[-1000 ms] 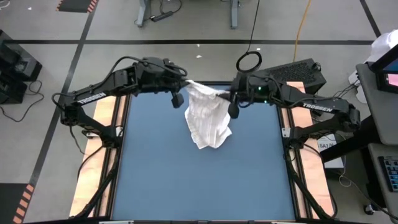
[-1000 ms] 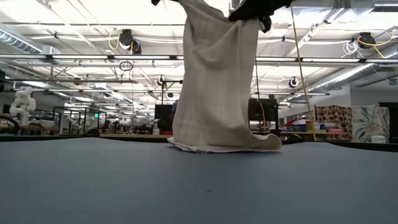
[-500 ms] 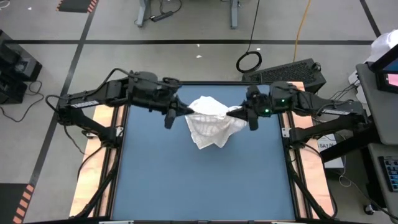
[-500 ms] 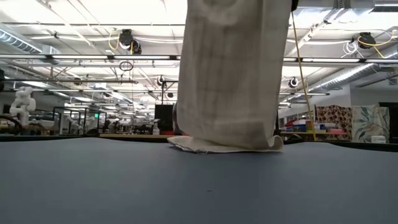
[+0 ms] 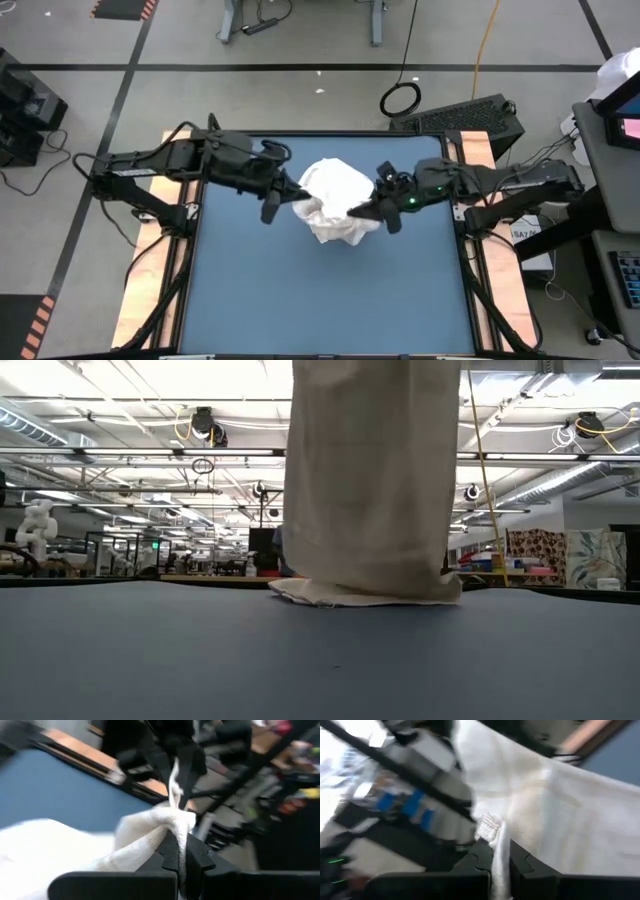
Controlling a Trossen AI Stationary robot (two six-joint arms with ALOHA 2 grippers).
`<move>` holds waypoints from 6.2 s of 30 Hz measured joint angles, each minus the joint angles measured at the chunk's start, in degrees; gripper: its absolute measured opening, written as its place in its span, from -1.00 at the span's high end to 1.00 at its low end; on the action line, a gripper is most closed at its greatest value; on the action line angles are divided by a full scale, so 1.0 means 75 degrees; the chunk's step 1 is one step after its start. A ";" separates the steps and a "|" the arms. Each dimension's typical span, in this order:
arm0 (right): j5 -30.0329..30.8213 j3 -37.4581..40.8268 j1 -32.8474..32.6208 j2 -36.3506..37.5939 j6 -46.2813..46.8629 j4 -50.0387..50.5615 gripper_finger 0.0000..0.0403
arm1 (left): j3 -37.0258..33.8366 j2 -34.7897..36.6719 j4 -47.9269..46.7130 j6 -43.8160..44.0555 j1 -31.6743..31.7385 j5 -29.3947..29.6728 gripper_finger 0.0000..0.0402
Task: Roll towel into tight, uniform cylinder
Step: Roll the white towel
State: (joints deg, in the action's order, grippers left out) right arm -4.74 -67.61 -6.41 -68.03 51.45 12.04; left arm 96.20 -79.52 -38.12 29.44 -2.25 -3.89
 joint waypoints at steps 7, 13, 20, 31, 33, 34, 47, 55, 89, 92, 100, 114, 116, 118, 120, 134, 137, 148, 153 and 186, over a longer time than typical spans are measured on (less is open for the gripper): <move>0.0028 0.0000 0.0356 0.0026 -0.1099 0.1872 0.98 | 0.0000 -0.0542 -0.0494 -0.0189 0.0286 0.0964 0.98; -0.0605 0.0000 0.0374 0.0058 -0.1793 0.2868 0.78 | 0.0000 -0.1016 -0.0500 0.0038 0.0430 0.1042 0.98; -0.1545 -0.0003 0.0419 0.0222 -0.2257 0.4912 0.35 | 0.0000 -0.1322 -0.0424 0.0224 0.0506 0.1185 0.98; -0.1149 -0.0003 0.0483 0.0452 -0.3278 0.5439 0.20 | 0.0000 -0.1353 -0.0442 0.0235 0.0512 0.1182 0.98; -0.0942 0.0000 0.0503 0.0452 -0.3474 0.5331 0.22 | 0.0000 -0.1353 -0.0445 0.0235 0.0512 0.1182 0.98; -0.0836 0.0000 0.0506 0.0440 -0.3580 0.5204 0.23 | 0.0000 -0.1353 -0.0448 0.0235 0.0512 0.1180 0.98; 0.0048 0.0000 0.0600 0.0185 -0.4008 0.4305 0.28 | 0.0000 -0.1353 -0.0436 0.0315 0.0503 0.1167 0.98; 0.0023 -0.0003 0.0716 0.0015 -0.4070 0.3765 0.28 | 0.0000 -0.1353 -0.0472 0.0369 0.0487 0.1054 0.98; -0.1137 0.0000 0.2320 -0.1975 -0.5659 0.4383 0.28 | 0.0363 -0.0892 -0.5371 0.5383 -0.1249 0.0555 0.98; -0.1223 0.0000 0.2360 -0.2292 -0.5983 0.4484 0.28 | 0.0659 -0.0816 -0.5400 0.6195 -0.1666 0.0568 0.98; -0.1335 0.0487 0.2339 -0.3046 -0.6383 0.4029 0.28 | 0.1182 -0.0625 -0.5411 0.7470 -0.2654 0.1207 0.98; -0.1992 0.3255 0.2252 -0.3244 -0.5705 0.0224 0.28 | 0.1416 -0.0529 -0.5436 0.7114 -0.2696 0.2356 0.98; -0.1990 0.3320 0.2027 -0.3244 -0.6209 0.0142 0.28 | 0.1416 -0.0529 -0.5372 0.7034 -0.2632 0.2384 0.98; -0.1916 0.3366 0.1772 -0.3244 -0.6524 0.0086 0.27 | 0.1416 -0.0529 -0.5373 0.7028 -0.2566 0.2391 0.98; -0.1662 0.3375 0.1547 -0.3244 -0.6508 0.0048 0.25 | 0.1416 -0.0529 -0.5376 0.7023 -0.2539 0.2394 0.98; 0.0653 0.3375 0.1188 -0.3232 -0.5554 -0.0948 0.23 | 0.1416 -0.0529 -0.5388 0.7014 -0.2545 0.2616 0.98; 0.0807 0.3375 0.1188 -0.3287 -0.5725 -0.1010 0.39 | 0.1416 -0.0529 -0.5390 0.6983 -0.2545 0.2677 0.98; 0.1349 0.2890 0.1866 -0.2485 -0.6591 0.0894 0.98 | 0.1405 -0.0242 -0.3556 0.6253 -0.2545 0.5091 0.98; 0.2861 0.1820 0.2665 -0.1511 -0.8420 0.2044 0.99 | 0.1411 0.0032 -0.1594 0.4137 -0.2571 0.6785 0.98; 0.2855 -0.0662 0.6523 -0.1332 -0.9152 -0.0475 1.00 | 0.1413 0.0220 0.0161 0.2311 -0.1647 0.9764 0.98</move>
State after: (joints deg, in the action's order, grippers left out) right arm 16.67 -72.58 42.52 -78.02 -17.19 8.48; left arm 106.80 -77.87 -36.91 46.77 -14.60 69.34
